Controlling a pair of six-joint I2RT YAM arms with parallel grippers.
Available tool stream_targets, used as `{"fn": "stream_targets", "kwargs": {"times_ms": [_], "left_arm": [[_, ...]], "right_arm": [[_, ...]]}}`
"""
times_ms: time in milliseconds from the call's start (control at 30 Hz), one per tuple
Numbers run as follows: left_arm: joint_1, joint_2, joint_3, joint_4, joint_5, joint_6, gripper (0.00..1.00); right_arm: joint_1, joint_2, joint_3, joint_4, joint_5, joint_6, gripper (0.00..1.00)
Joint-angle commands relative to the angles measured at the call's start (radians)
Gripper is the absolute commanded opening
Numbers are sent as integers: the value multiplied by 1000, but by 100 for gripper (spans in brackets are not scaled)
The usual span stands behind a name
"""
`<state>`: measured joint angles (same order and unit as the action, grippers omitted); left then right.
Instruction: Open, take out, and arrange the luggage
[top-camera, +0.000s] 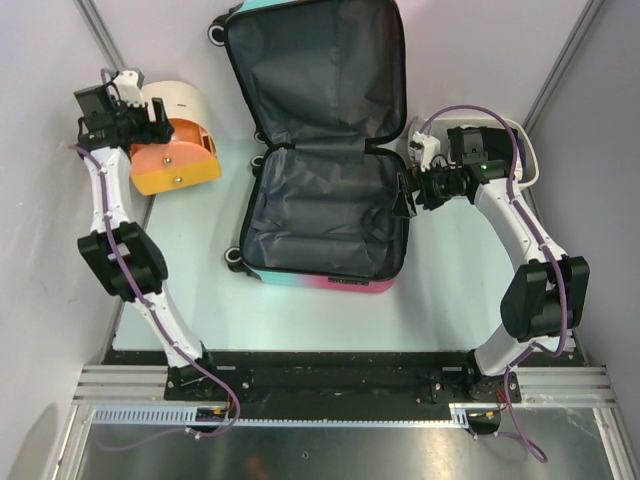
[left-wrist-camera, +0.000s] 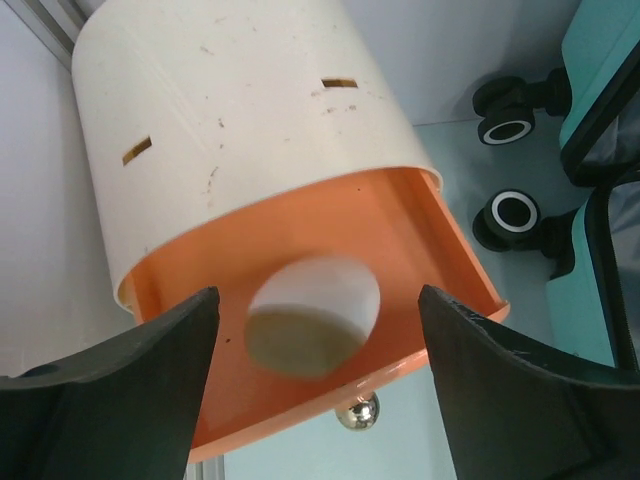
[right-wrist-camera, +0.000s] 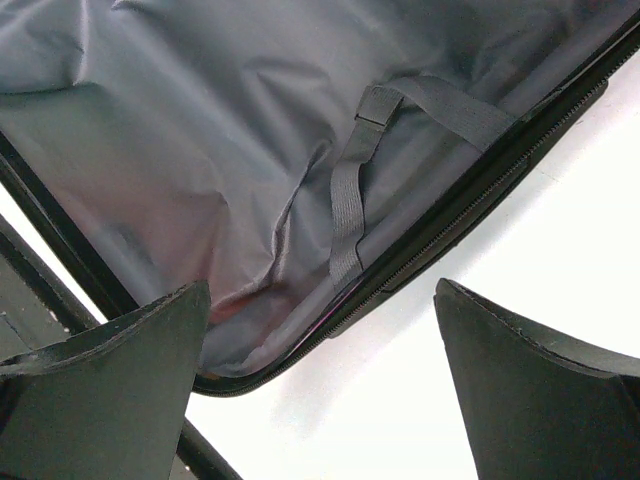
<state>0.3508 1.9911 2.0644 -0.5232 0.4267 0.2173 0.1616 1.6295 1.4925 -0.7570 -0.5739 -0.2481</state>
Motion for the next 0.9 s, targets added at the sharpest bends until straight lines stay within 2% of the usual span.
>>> {"fn": "stream_targets", "kwargs": {"times_ms": [0, 100, 200, 300, 400, 433, 533, 700, 867], "left_arm": [[16, -28, 53, 34, 37, -25, 88], [16, -43, 57, 34, 50, -45, 92], [16, -77, 45, 34, 89, -70, 90], [16, -144, -21, 34, 125, -96, 82], [16, -221, -134, 34, 141, -128, 67], [16, -239, -197, 35, 135, -136, 58], [16, -301, -309, 38, 100, -151, 49], [16, -328, -404, 38, 17, -160, 43], [16, -282, -383, 43, -41, -173, 38]], "right_arm": [[-2, -10, 25, 12, -12, -5, 100], [4, 1, 32, 15, -14, -3, 100], [9, 9, 38, 16, -12, -3, 100], [13, 12, 43, 21, -6, -3, 100], [13, 9, 40, 21, -3, -5, 100], [13, 10, 41, 22, -1, -5, 100], [13, 12, 38, 22, 0, -5, 100], [15, 23, 46, 25, -1, -3, 100], [16, 27, 55, 27, 0, -6, 99]]}}
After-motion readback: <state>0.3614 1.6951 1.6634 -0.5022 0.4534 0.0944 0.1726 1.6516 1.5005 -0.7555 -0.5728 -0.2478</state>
